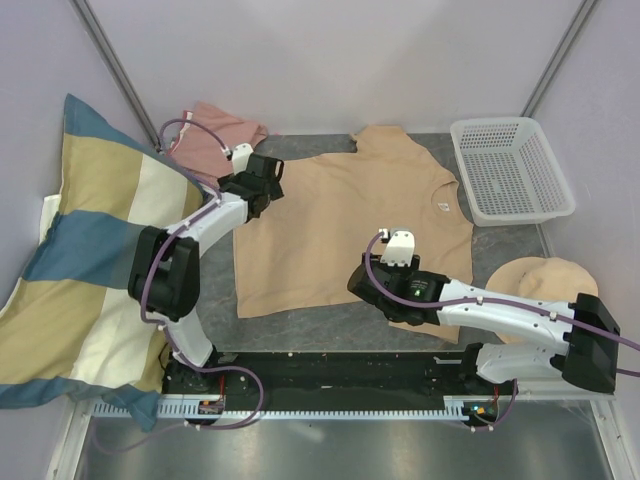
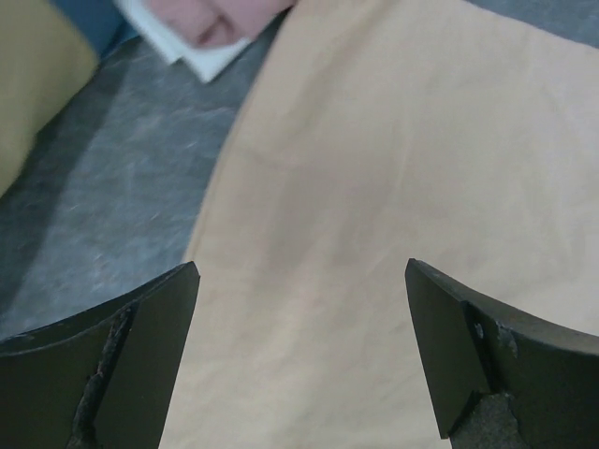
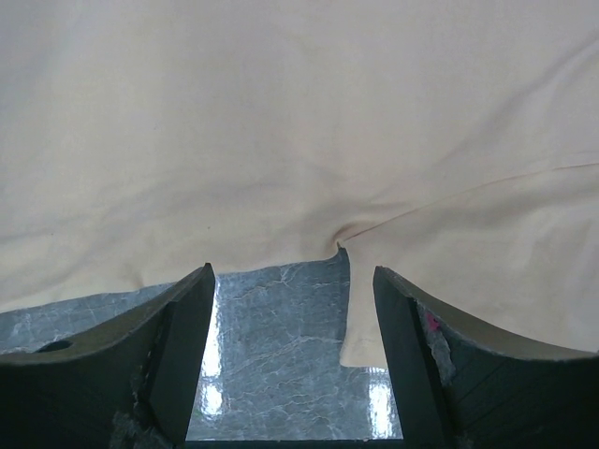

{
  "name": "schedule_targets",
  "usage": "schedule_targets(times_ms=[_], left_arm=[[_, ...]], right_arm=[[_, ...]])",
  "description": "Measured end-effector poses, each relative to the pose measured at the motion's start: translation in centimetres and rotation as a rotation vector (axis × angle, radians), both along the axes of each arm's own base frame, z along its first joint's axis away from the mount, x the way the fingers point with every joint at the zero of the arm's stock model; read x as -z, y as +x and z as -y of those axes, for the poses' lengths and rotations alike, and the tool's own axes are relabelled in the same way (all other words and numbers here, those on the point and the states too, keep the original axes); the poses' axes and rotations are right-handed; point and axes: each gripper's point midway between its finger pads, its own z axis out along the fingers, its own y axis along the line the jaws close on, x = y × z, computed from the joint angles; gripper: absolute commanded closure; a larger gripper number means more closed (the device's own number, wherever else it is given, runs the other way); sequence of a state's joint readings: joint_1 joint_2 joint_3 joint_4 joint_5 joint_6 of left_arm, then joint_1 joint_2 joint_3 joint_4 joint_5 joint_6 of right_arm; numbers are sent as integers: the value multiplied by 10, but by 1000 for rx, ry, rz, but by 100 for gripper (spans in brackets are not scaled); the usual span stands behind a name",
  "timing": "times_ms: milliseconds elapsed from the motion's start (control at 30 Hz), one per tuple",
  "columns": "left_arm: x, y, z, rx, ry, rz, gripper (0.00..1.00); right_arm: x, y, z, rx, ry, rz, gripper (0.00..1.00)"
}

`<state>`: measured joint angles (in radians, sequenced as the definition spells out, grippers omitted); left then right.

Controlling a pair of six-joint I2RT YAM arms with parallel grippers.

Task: Fold and stack the t-shirts
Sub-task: Flatten out the tshirt

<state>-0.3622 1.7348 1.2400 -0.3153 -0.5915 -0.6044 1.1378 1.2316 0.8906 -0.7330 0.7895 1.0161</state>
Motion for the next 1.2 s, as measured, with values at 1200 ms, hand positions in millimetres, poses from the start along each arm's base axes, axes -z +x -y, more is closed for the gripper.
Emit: schedule_targets(times_ms=[1200], left_arm=[[85,116,67,285,-230,-207,3]], right_arm=[[25,7,-3,-6,-52,-69,21]])
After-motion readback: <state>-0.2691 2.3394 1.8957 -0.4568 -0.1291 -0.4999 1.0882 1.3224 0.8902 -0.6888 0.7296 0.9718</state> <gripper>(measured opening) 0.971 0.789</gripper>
